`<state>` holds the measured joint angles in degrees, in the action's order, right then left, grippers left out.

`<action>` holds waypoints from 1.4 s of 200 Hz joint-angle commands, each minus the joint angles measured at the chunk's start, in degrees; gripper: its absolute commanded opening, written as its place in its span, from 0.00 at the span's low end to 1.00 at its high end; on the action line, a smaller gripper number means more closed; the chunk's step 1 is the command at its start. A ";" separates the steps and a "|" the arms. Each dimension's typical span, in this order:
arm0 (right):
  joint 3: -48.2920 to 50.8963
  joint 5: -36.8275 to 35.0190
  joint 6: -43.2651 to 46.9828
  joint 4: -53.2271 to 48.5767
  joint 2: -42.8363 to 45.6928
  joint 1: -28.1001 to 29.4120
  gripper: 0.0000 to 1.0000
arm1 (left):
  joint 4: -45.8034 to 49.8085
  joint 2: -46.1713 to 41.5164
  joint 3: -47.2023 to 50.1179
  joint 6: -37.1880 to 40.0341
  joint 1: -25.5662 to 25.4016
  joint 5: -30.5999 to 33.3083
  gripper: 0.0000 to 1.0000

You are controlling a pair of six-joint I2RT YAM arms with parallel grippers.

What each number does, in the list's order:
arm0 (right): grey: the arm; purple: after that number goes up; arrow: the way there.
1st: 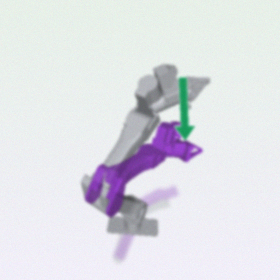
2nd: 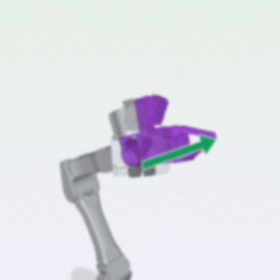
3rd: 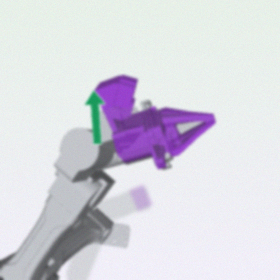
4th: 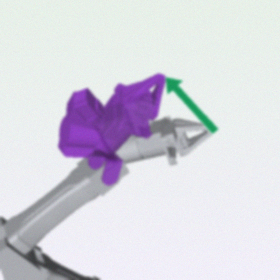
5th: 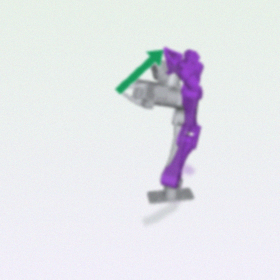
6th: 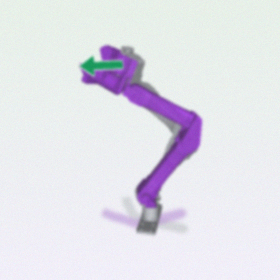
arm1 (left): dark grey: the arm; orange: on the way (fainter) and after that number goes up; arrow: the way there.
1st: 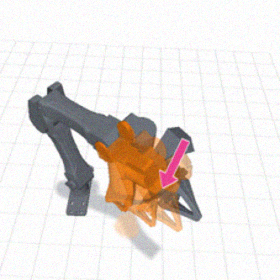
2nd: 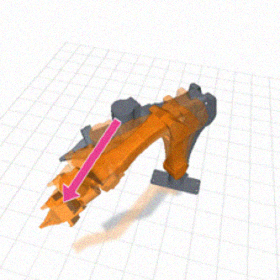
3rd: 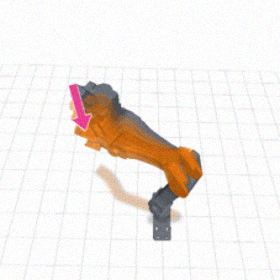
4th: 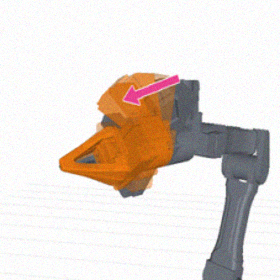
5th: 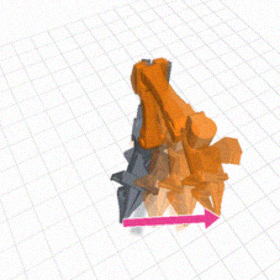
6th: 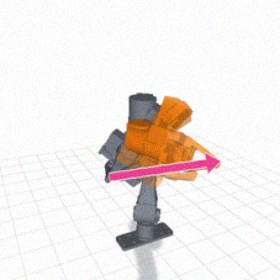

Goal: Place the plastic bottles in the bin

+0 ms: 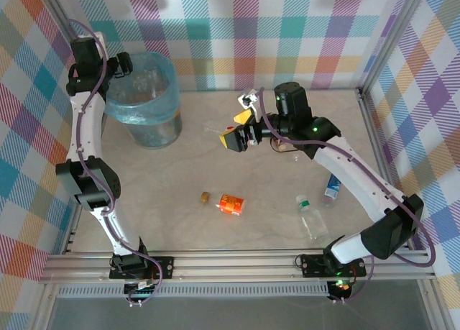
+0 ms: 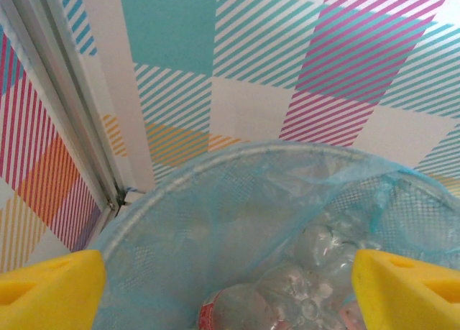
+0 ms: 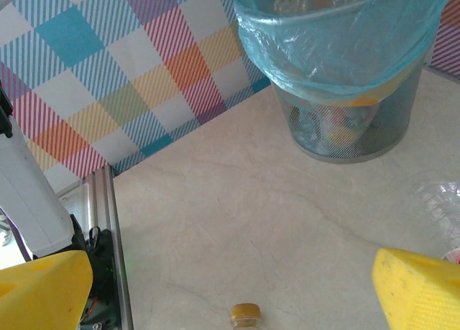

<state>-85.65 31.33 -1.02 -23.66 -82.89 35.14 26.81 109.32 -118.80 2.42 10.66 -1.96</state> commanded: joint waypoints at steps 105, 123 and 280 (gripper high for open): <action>-5.18 -16.88 8.29 -22.68 -8.24 14.56 0.95 | 10.03 -16.51 0.51 -2.52 -7.59 -3.85 0.81; -4.06 -20.11 5.10 -25.73 -12.18 20.94 0.96 | 9.79 -22.08 7.13 -3.89 -8.88 -3.35 0.81; -1.64 -30.99 -3.02 -27.49 -33.71 33.07 0.94 | 12.79 -45.68 25.99 -3.79 -9.30 2.77 0.83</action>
<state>-88.05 -0.80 -2.87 -50.48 -115.31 67.59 39.11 64.77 -93.86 -1.06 1.04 -0.27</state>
